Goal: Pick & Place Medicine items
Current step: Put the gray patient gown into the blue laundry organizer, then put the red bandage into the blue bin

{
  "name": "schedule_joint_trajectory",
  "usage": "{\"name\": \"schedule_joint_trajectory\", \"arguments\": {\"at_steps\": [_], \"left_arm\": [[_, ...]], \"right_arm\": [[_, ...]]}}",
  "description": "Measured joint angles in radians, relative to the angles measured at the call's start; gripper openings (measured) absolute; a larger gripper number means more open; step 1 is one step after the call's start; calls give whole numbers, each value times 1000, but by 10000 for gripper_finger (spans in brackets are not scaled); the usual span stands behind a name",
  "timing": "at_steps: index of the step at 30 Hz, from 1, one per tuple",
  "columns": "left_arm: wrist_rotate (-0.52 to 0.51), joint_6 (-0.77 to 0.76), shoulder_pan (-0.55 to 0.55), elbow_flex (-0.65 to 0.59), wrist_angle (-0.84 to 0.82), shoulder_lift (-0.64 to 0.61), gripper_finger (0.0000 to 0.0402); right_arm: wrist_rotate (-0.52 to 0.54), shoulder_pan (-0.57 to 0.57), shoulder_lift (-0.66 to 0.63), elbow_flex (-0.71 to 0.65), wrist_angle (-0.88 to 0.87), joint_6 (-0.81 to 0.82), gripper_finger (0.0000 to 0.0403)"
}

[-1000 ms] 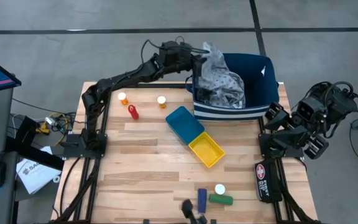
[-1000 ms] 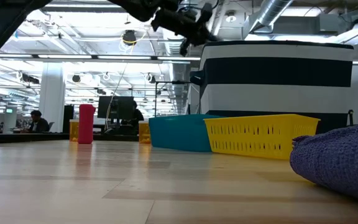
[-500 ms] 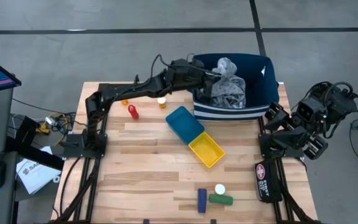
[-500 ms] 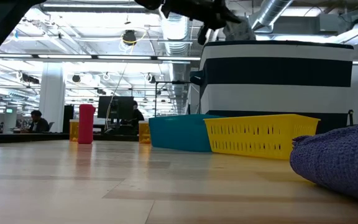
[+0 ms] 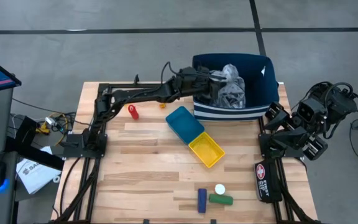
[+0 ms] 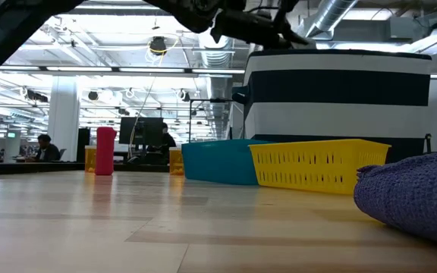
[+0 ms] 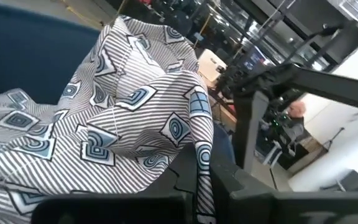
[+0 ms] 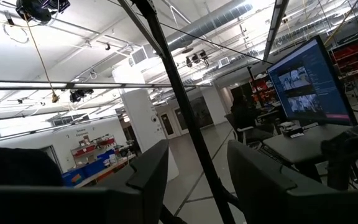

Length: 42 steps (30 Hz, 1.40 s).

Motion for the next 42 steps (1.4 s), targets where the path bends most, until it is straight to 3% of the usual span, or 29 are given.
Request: {"name": "schedule_joint_trajectory", "arguments": {"at_steps": [5, 14, 18, 23, 27, 32, 35, 38, 42], "left_arm": [[14, 47, 2, 11, 2, 0, 32], [41, 77, 10, 95, 43, -1, 223], [35, 158, 11, 105, 95, -32, 275], [77, 354, 22, 107, 49, -182, 278], [95, 576, 11, 108, -145, -360, 259], [72, 761, -29, 108, -463, -582, 236], [11, 768, -46, 109, -781, -690, 227], [-27, 680, -71, 108, -1079, -754, 222], [-24, 508, -157, 106, -1260, -801, 221]], "right_arm": [[0, 0, 0, 0, 1, 0, 162], [0, 0, 0, 0, 4, -15, 162], [17, 0, 0, 0, 4, -16, 162], [147, 0, 0, 0, -9, -16, 162], [272, 0, -5, 0, -58, -16, 162], [293, 0, -25, 8, -68, -16, 162], [293, 3, -25, 27, -75, -20, 162], [292, 17, -23, 40, -76, -39, 162], [292, 27, -24, 51, -74, -45, 162]]}}
